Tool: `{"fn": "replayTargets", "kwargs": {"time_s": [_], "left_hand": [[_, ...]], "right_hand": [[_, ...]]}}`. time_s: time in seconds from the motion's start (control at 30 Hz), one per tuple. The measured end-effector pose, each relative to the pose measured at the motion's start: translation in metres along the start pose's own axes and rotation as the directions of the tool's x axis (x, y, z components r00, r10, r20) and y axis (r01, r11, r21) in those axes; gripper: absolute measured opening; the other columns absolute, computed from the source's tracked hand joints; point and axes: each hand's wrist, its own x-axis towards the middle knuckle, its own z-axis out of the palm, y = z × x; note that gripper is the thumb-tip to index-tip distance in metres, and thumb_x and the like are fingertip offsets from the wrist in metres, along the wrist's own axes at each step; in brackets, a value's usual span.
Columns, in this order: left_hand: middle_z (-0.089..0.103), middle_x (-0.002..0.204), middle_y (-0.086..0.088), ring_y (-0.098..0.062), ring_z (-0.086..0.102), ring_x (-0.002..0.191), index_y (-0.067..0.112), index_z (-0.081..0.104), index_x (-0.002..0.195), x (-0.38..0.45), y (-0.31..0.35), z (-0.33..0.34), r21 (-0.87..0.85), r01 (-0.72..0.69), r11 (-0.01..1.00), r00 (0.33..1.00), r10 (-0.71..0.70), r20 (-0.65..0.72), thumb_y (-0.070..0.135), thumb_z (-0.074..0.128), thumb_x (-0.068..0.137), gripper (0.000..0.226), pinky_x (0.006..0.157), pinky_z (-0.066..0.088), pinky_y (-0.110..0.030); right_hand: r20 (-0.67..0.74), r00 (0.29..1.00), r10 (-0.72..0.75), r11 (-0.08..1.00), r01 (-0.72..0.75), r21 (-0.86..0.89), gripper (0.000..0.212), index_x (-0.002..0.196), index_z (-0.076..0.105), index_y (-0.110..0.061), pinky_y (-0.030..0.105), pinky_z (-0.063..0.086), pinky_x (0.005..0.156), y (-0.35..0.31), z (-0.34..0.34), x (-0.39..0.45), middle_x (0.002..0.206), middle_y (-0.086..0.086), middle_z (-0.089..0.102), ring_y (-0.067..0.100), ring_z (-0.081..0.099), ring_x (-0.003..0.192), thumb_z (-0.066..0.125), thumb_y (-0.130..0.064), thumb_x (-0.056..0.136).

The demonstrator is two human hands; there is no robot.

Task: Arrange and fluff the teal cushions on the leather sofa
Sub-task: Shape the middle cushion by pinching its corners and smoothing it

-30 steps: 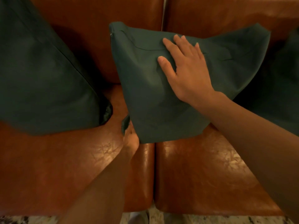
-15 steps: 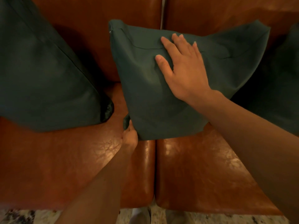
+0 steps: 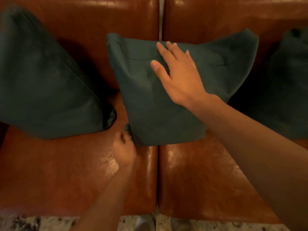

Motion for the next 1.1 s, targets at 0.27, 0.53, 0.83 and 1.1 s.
{"fn": "replayTargets", "kwargs": {"time_s": [0.27, 0.53, 0.83, 1.1], "left_hand": [[0.06, 0.086, -0.008, -0.027, 0.051, 0.084, 0.012, 0.064, 0.085, -0.039, 0.143, 0.025, 0.15, -0.911, 0.384, 0.403, 0.906, 0.132, 0.024, 0.055, 0.087, 0.015, 0.073, 0.035, -0.039], [0.021, 0.159, -0.006, -0.023, 0.015, 0.147, 0.02, 0.021, 0.152, -0.051, 0.229, 0.118, 0.28, -0.956, 0.083, 0.266, 0.643, 0.718, 0.071, 0.032, 0.088, 0.083, 0.119, 0.011, -0.039], [0.043, 0.149, -0.006, -0.023, 0.031, 0.142, 0.017, 0.046, 0.141, 0.002, 0.201, 0.106, 0.458, -0.889, 0.004, 0.353, 0.643, 0.68, 0.059, 0.013, 0.093, 0.073, 0.118, 0.014, -0.041], [0.04, 0.151, -0.004, -0.019, 0.029, 0.143, 0.022, 0.043, 0.143, 0.029, 0.204, 0.088, 0.446, -0.889, 0.103, 0.403, 0.638, 0.656, 0.058, 0.015, 0.093, 0.068, 0.119, 0.012, -0.039]], "right_hand": [[-0.57, 0.728, 0.38, 0.815, 0.028, 0.579, 0.038, 0.126, 0.059, -0.004, 0.031, 0.041, 0.107, 0.047, -0.052, -0.041, 0.126, 0.005, 0.061, 0.013, 0.055, 0.122, 0.039, -0.024, 0.101], [-0.367, 0.327, 0.871, 0.369, 0.058, 0.928, 0.041, 0.126, 0.057, -0.016, 0.036, 0.04, 0.109, 0.116, -0.038, -0.038, 0.129, 0.003, 0.057, 0.013, 0.054, 0.122, 0.038, -0.034, 0.094], [0.332, 0.513, 0.792, -0.017, -0.524, 0.851, 0.054, 0.131, 0.059, -0.015, 0.037, 0.036, 0.111, 0.156, 0.05, -0.051, 0.13, 0.001, 0.061, 0.02, 0.053, 0.125, 0.034, -0.053, 0.1], [0.519, 0.203, 0.83, -0.101, -0.862, 0.497, 0.066, 0.143, 0.043, -0.007, 0.039, 0.028, 0.111, 0.158, 0.097, -0.107, 0.148, 0.016, 0.043, 0.033, 0.039, 0.137, 0.027, -0.055, 0.101]]}}
